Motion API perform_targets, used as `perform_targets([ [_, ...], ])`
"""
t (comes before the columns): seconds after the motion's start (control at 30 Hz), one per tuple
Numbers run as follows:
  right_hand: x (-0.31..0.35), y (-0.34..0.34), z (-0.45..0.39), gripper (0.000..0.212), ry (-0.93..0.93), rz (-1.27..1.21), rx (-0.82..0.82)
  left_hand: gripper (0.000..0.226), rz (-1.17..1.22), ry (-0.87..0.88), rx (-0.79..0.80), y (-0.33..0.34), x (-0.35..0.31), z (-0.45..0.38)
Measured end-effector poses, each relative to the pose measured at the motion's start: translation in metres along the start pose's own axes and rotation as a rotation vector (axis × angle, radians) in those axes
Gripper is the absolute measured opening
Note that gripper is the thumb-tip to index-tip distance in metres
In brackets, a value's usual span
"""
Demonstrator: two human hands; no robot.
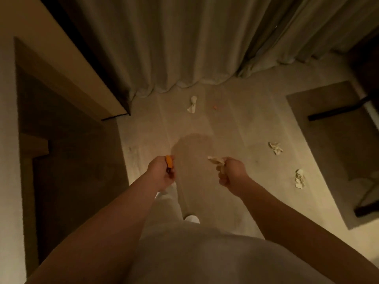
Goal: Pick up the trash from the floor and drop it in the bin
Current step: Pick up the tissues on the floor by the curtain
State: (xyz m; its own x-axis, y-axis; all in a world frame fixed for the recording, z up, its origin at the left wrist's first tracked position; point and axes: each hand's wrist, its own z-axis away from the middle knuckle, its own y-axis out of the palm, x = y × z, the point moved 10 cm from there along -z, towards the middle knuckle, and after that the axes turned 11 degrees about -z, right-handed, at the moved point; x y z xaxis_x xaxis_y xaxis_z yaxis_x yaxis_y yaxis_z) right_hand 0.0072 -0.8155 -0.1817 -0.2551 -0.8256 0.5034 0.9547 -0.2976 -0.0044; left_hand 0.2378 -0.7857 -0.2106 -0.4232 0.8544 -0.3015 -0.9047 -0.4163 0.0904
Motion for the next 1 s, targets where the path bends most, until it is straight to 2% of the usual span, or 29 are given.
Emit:
perform_targets([
  [0.13, 0.028, 0.012, -0.016, 0.023, 0.101, -0.107, 0.011, 0.026, -0.168, -0.033, 0.148, 0.033, -0.062, -0.017],
  [0.3, 0.074, 0.013, -0.034, 0.019, 0.024, -0.112, -0.057, 0.016, -0.298, -0.067, 0.317, 0.072, -0.133, -0.033],
  [0.37, 0.090, 0.017, -0.039, 0.017, 0.003, -0.169, -0.085, 0.013, -0.304, -0.083, 0.346, 0.088, -0.157, -0.041],
  [0.47, 0.113, 0.026, -0.050, 0.015, -0.017, -0.385, -0.086, 0.006, -0.268, -0.096, 0.358, 0.111, -0.188, -0.056],
  [0.53, 0.130, 0.029, -0.067, 0.016, -0.007, -0.493, -0.073, 0.010, -0.233, -0.100, 0.350, 0.127, -0.207, -0.070],
  [0.7, 0.184, 0.028, -0.124, 0.027, 0.001, -0.570, -0.023, 0.008, -0.164, -0.097, 0.356, 0.177, -0.253, -0.103],
  [0.8, 0.221, 0.025, -0.163, 0.019, 0.022, -0.503, -0.023, 0.013, -0.224, -0.098, 0.325, 0.202, -0.274, -0.125],
  [0.9, 0.250, 0.022, -0.208, 0.005, 0.074, -0.288, -0.048, 0.016, -0.347, -0.092, 0.259, 0.219, -0.292, -0.151],
  [1.0, 0.281, 0.021, -0.254, 0.029, 0.086, -0.037, -0.067, 0.019, -0.385, -0.080, 0.173, 0.233, -0.313, -0.185],
])
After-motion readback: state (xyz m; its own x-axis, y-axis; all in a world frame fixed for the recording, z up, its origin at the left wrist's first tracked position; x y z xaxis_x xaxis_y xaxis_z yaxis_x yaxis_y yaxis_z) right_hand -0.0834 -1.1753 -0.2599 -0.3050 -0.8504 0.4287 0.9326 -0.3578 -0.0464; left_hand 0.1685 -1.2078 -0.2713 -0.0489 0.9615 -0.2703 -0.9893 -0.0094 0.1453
